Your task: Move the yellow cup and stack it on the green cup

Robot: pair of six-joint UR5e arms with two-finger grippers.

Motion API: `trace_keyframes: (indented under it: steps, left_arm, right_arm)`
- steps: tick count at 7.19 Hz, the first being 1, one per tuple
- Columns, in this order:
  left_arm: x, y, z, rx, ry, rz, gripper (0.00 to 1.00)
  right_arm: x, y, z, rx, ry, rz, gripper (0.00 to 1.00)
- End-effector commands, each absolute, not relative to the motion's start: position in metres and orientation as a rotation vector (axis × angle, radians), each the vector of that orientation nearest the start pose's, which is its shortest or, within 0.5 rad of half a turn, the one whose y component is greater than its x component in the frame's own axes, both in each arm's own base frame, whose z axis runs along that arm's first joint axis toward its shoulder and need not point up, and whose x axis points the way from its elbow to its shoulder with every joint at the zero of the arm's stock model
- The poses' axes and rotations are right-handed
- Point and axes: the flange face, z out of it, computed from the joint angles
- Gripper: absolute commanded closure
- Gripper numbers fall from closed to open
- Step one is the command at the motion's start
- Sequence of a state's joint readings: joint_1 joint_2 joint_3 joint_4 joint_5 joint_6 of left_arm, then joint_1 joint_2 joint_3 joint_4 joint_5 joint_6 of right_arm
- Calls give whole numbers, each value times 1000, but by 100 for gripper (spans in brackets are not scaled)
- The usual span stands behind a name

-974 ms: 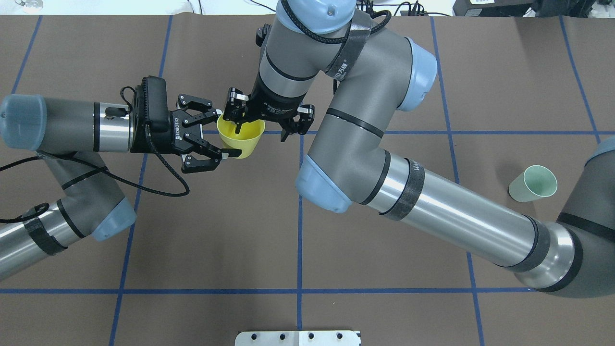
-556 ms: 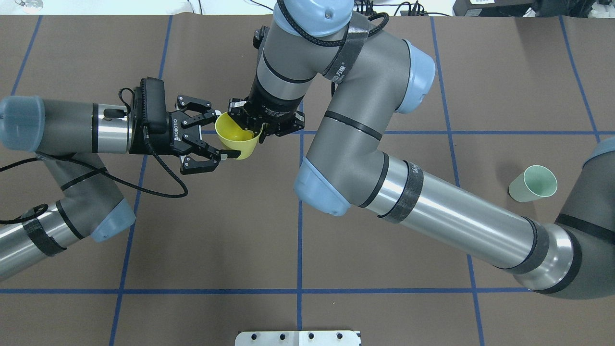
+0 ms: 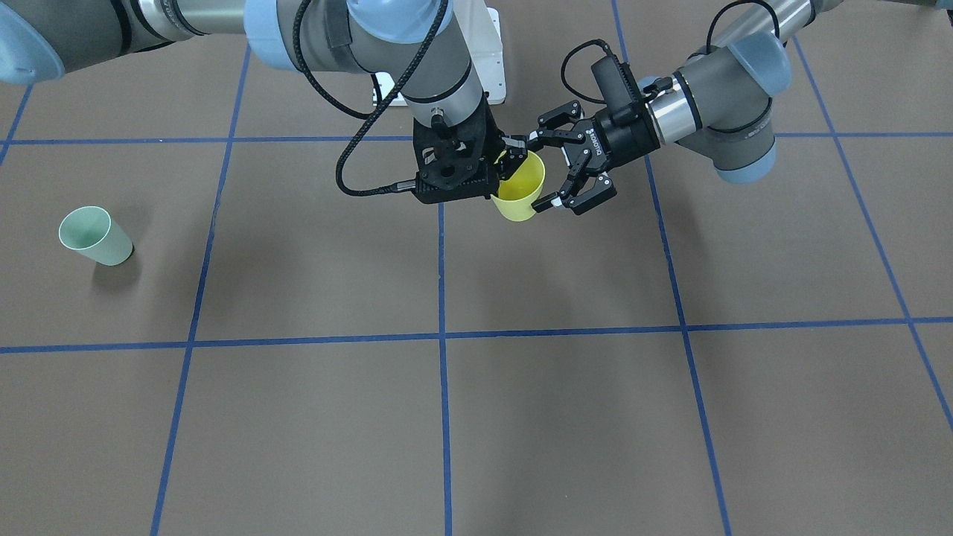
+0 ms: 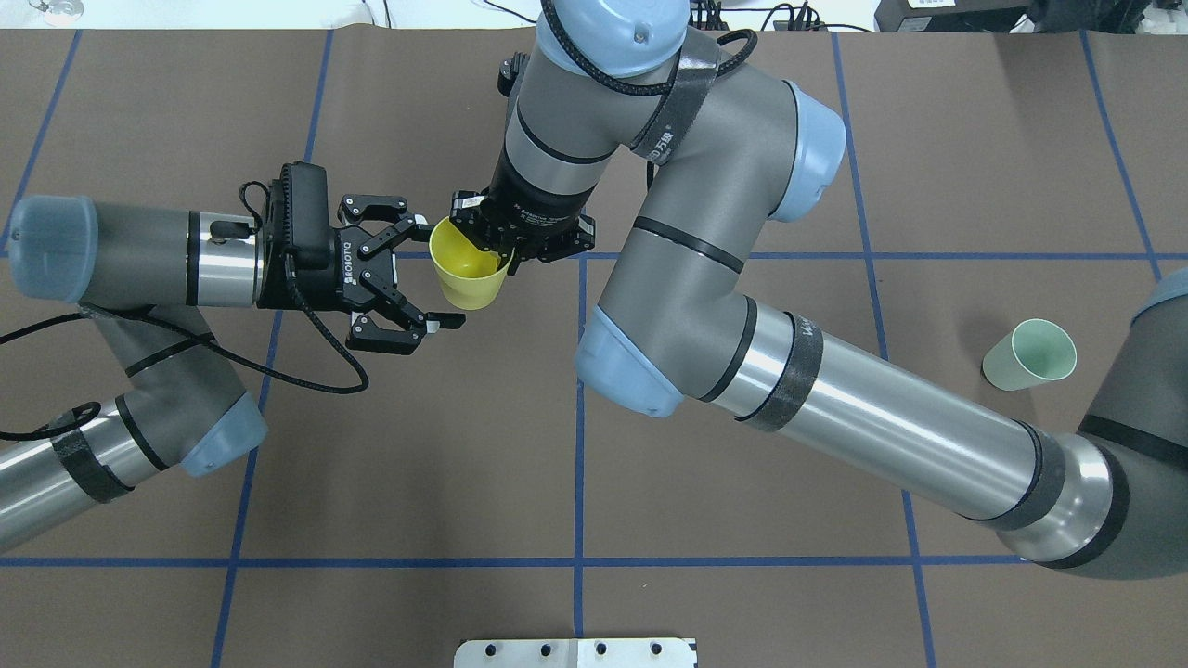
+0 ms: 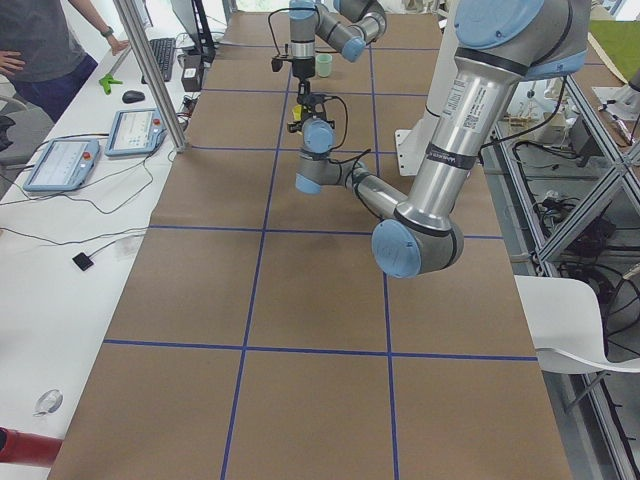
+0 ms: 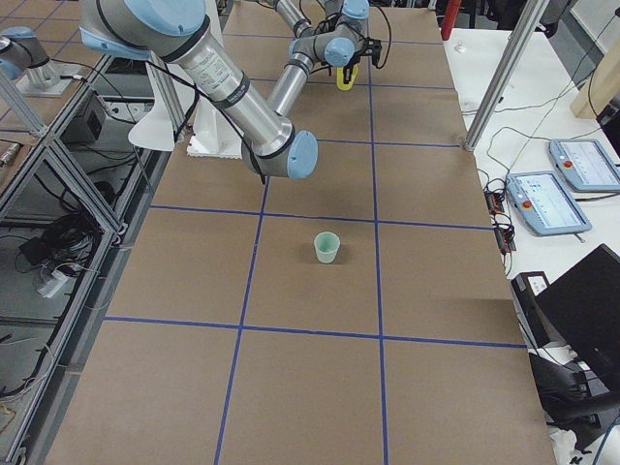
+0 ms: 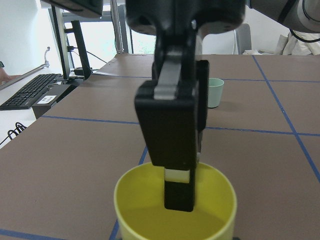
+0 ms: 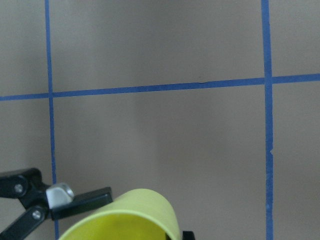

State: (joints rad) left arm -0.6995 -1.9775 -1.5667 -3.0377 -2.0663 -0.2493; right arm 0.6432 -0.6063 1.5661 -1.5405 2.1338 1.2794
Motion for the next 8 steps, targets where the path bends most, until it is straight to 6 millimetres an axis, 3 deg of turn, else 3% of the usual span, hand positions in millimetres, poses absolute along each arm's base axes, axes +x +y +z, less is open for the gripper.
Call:
trace_keyframes:
  steps: [1, 3, 4, 6, 7, 8]
  left_arm:
    - [393, -442, 283, 1404, 1303, 884, 0]
    - [389, -446, 293, 1396, 1269, 850, 0]
    - [384, -455, 313, 1414, 1176, 742, 0]
    - [379, -462, 343, 1348, 1087, 686, 0]
    - [365, -473, 366, 1272, 1019, 668, 0]
    - [338, -497, 385, 1213, 928, 616, 0]
  right_arm:
    - [-498, -476, 51, -29, -1083, 42, 100]
    - [-471, -471, 62, -15, -1025, 93, 100]
    - [-453, -481, 70, 11, -1006, 132, 100]
    - [-419, -499, 100, 42, -979, 191, 100]
    - [-402, -515, 108, 60, -967, 218, 100]
    - [-386, -529, 129, 81, -938, 218, 100]
